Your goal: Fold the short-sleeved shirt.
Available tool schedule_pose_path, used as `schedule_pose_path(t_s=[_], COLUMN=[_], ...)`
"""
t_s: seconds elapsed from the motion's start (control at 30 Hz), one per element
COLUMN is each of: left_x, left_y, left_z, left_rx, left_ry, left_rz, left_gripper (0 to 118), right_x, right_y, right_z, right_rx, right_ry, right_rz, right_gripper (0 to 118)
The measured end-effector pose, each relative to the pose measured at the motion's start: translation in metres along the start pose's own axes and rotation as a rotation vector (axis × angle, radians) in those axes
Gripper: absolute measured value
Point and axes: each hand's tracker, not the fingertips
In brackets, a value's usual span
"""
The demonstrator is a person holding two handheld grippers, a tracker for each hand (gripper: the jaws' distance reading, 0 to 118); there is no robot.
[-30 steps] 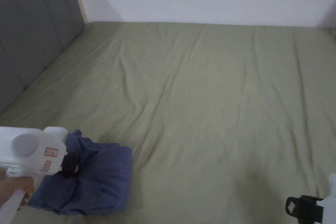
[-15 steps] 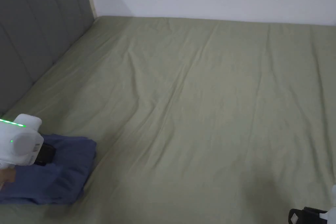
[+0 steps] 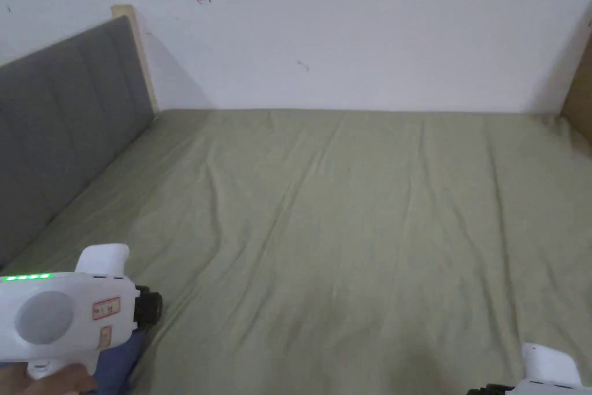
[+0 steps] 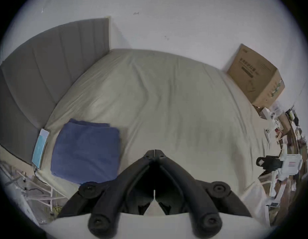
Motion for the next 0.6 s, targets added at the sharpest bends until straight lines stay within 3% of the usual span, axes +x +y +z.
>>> schedule_pose_path(t_s=[0.2,0.43,0.6], left_x=[0.063,0.135,0.171], left_y=[-0.008,-0.012,-0.012], left_z=[0.048,0.115,0.152], left_rx=[0.193,0.427,0.597], left_ry=[-0.014,-0.017,0.023], left_rz=[-0.056,-0.138,-0.215], left_gripper=[0,0,0], right_x=[-0.020,-0.058,-0.078], right_y=[0.011,0.040,0.047], right_z=[0.042,0.121,0.175], right_rx=[0.140,0.446,0.655], right_ry=[-0.002,-0.059,-0.104], right_rz=[0.097,0.223,0.248], right_gripper=[0,0,0])
